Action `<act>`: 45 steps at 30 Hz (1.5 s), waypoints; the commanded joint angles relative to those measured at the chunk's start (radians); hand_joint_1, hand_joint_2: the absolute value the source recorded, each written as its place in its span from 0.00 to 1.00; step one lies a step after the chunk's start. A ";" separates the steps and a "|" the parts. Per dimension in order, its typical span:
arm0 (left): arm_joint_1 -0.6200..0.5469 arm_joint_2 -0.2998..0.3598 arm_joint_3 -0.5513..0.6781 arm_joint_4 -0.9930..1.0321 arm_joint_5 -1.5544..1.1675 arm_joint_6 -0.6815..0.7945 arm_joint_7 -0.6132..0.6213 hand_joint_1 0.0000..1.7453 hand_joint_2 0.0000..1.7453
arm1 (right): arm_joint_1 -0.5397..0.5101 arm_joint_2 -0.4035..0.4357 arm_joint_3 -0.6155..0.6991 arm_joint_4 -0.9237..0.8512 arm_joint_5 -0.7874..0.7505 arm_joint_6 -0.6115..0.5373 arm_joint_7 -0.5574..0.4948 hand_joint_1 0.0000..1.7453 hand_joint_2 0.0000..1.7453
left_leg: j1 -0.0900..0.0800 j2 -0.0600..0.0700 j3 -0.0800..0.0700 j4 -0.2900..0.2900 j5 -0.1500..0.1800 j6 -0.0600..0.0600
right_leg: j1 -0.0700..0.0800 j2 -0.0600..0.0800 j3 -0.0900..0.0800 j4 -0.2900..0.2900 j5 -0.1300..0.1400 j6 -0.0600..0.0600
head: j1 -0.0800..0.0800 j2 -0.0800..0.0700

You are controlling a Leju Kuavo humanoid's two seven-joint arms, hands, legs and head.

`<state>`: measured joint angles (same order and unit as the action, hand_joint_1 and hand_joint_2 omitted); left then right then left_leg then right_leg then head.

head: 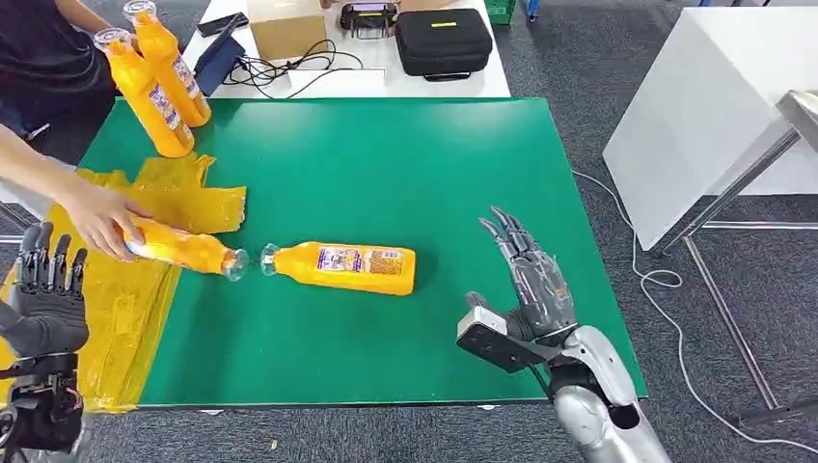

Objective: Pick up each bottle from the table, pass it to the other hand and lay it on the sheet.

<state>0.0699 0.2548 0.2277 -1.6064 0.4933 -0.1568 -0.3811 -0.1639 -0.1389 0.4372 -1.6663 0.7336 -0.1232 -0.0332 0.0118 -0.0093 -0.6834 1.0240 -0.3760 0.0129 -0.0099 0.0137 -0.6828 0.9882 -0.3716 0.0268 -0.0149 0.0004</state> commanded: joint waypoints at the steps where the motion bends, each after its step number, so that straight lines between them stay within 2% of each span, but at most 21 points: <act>1: -0.009 0.020 -0.014 0.032 0.002 0.002 0.006 0.00 0.00 | -0.046 0.009 0.016 0.093 0.000 0.004 0.004 0.00 0.00 | 0.000 0.001 0.005 -0.001 -0.002 0.000 | 0.000 0.000 0.005 -0.001 -0.002 0.000 | 0.000 0.000; 8: -0.009 0.020 -0.014 0.032 0.002 0.002 0.006 0.00 0.00 | -0.046 0.009 0.016 0.093 0.000 0.004 0.004 0.00 0.00 | 0.000 0.001 0.003 -0.001 -0.002 0.000 | 0.000 0.000 0.003 -0.001 -0.001 0.000 | 0.000 0.000; 11: -0.009 0.020 -0.014 0.032 0.002 0.002 0.006 0.00 0.00 | -0.046 0.009 0.016 0.093 0.000 0.004 0.004 0.00 0.00 | 0.000 0.002 0.008 0.000 -0.004 0.000 | 0.000 0.000 0.008 0.000 -0.003 -0.001 | 0.000 0.000; 12: -0.007 0.036 -0.030 0.029 0.004 -0.003 0.006 0.00 0.00 | -0.058 0.007 0.021 0.104 0.021 0.010 0.031 0.00 0.00 | 0.000 0.001 0.006 0.000 -0.003 0.000 | 0.000 0.000 0.006 0.000 -0.002 -0.001 | 0.000 0.000; 13: -0.018 0.064 -0.060 0.036 0.014 -0.014 0.005 0.00 0.00 | -0.096 0.017 0.024 0.139 0.094 -0.016 0.093 0.00 1.00 | 0.000 0.001 0.005 0.000 -0.002 0.000 | 0.000 0.000 0.004 0.000 -0.002 0.000 | 0.000 0.000; 15: -0.082 0.118 -0.136 0.070 0.011 -0.033 0.014 0.00 0.00 | -0.223 0.042 0.046 0.271 0.198 -0.020 0.182 0.00 1.00 | 0.000 0.002 0.004 0.000 -0.002 0.000 | 0.000 0.001 0.003 0.000 -0.001 -0.001 | 0.000 0.000; 18: -0.250 0.159 -0.262 0.178 0.053 -0.070 0.047 0.00 0.00 | -0.384 0.092 0.057 0.485 0.193 0.012 0.212 0.00 1.00 | 0.000 0.001 0.003 0.000 0.000 -0.001 | 0.001 -0.001 0.002 0.000 0.000 -0.001 | 0.000 0.000; 21: -0.381 0.203 -0.350 0.270 0.110 -0.059 0.060 0.00 0.00 | -0.470 0.140 0.079 0.618 0.161 0.014 0.197 0.00 1.00 | 0.000 -0.002 0.003 0.000 0.003 -0.001 | 0.000 -0.004 0.002 0.001 0.001 -0.002 | 0.000 0.000; 24: -0.480 0.207 -0.429 0.351 0.137 -0.047 0.060 0.00 0.00 | -0.499 0.180 0.124 0.705 0.142 0.020 0.196 0.00 1.00 | 0.000 -0.001 0.002 0.000 0.006 -0.002 | 0.001 -0.002 0.001 0.000 0.004 -0.004 | 0.000 0.000; 25: -0.518 0.087 -0.448 0.379 0.072 -0.041 0.039 0.00 0.00 | -0.508 0.276 0.145 0.781 0.163 0.055 0.183 0.00 0.00 | 0.001 -0.001 0.003 -0.001 0.007 -0.002 | 0.001 -0.002 0.003 0.000 0.005 -0.004 | 0.000 0.000; 27: -0.532 0.009 -0.508 0.389 0.006 0.029 0.015 0.00 0.00 | -0.519 0.352 0.181 0.849 0.199 0.014 0.220 0.00 0.00 | 0.000 -0.003 0.007 -0.003 0.009 -0.002 | 0.002 -0.005 0.006 -0.002 0.007 -0.005 | 0.000 0.000; 32: -0.443 0.039 -0.487 0.318 0.021 0.047 -0.013 0.00 0.00 | -0.524 0.364 0.200 0.842 0.167 -0.012 0.214 0.00 0.00 | 0.000 0.001 0.009 -0.002 0.006 -0.003 | 0.002 -0.002 0.007 -0.001 0.006 -0.004 | 0.000 0.000; 34: -0.396 -0.017 -0.445 0.269 -0.028 0.035 -0.001 0.00 0.00 | -0.518 0.360 0.191 0.799 0.145 -0.014 0.208 0.00 0.00 | 0.001 0.005 0.007 -0.001 0.005 -0.003 | 0.002 0.003 0.004 0.001 0.006 -0.003 | 0.000 0.000; 35: -0.380 -0.052 -0.429 0.248 -0.062 0.038 0.009 0.00 0.00 | -0.517 0.358 0.189 0.779 0.137 -0.013 0.204 0.00 0.00 | 0.001 0.002 0.009 -0.001 0.004 -0.002 | 0.002 -0.001 0.007 0.000 0.004 -0.003 | 0.000 0.000; 36: -0.380 -0.067 -0.433 0.244 -0.071 0.039 0.013 0.00 0.00 | -0.520 0.359 0.189 0.774 0.137 -0.011 0.204 0.00 0.00 | 0.000 0.000 0.002 -0.001 0.007 -0.002 | 0.002 -0.002 0.001 0.000 0.006 -0.003 | 0.001 0.000; 38: -0.385 -0.092 -0.436 0.238 -0.088 0.053 0.020 0.00 0.00 | -0.520 0.364 0.188 0.764 0.137 -0.009 0.206 0.00 0.00 | 0.000 0.001 0.007 -0.001 0.005 -0.002 | 0.001 -0.002 0.005 0.001 0.003 -0.003 | 0.000 0.000; 40: -0.386 -0.120 -0.417 0.229 -0.113 0.056 0.035 0.00 0.00 | -0.514 0.372 0.192 0.755 0.141 -0.001 0.214 0.00 0.00 | 0.001 -0.002 0.003 0.000 0.005 -0.002 | 0.001 -0.003 0.003 0.001 0.004 -0.003 | 0.000 0.000; 42: -0.368 -0.176 -0.348 0.207 -0.181 0.022 0.058 0.00 0.00 | -0.501 0.387 0.190 0.733 0.147 -0.007 0.204 0.00 0.00 | 0.002 -0.001 -0.001 0.001 0.006 -0.002 | 0.002 -0.002 -0.001 0.001 0.006 -0.003 | 0.001 0.000; 43: -0.362 -0.190 -0.335 0.199 -0.195 0.016 0.068 0.00 0.00 | -0.496 0.391 0.192 0.724 0.146 -0.006 0.203 0.00 0.00 | 0.001 -0.001 0.003 0.001 0.005 -0.002 | 0.002 -0.003 0.003 0.001 0.004 -0.003 | 0.000 0.000; 44: -0.351 -0.208 -0.320 0.184 -0.211 0.008 0.078 0.00 0.00 | -0.493 0.394 0.196 0.712 0.147 -0.003 0.202 0.00 1.00 | 0.001 0.001 0.001 0.000 0.005 -0.002 | 0.001 -0.001 0.001 0.001 0.005 -0.003 | 0.000 0.000; 45: -0.345 -0.222 -0.316 0.172 -0.222 0.006 0.081 0.00 0.00 | -0.491 0.398 0.198 0.704 0.147 -0.001 0.202 0.00 1.00 | 0.001 0.000 0.003 0.000 0.004 -0.002 | 0.001 -0.002 0.002 0.001 0.004 -0.003 | 0.000 0.000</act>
<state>-0.3044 0.2075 -0.1999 -1.3894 0.3612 -0.1141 -0.3460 -0.6315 0.2346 0.5943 -0.9686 0.8789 -0.1293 0.1743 0.0126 -0.0091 -0.6891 1.0242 -0.3683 0.0105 -0.0094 0.0140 -0.6888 0.9886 -0.3640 0.0244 -0.0145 0.0004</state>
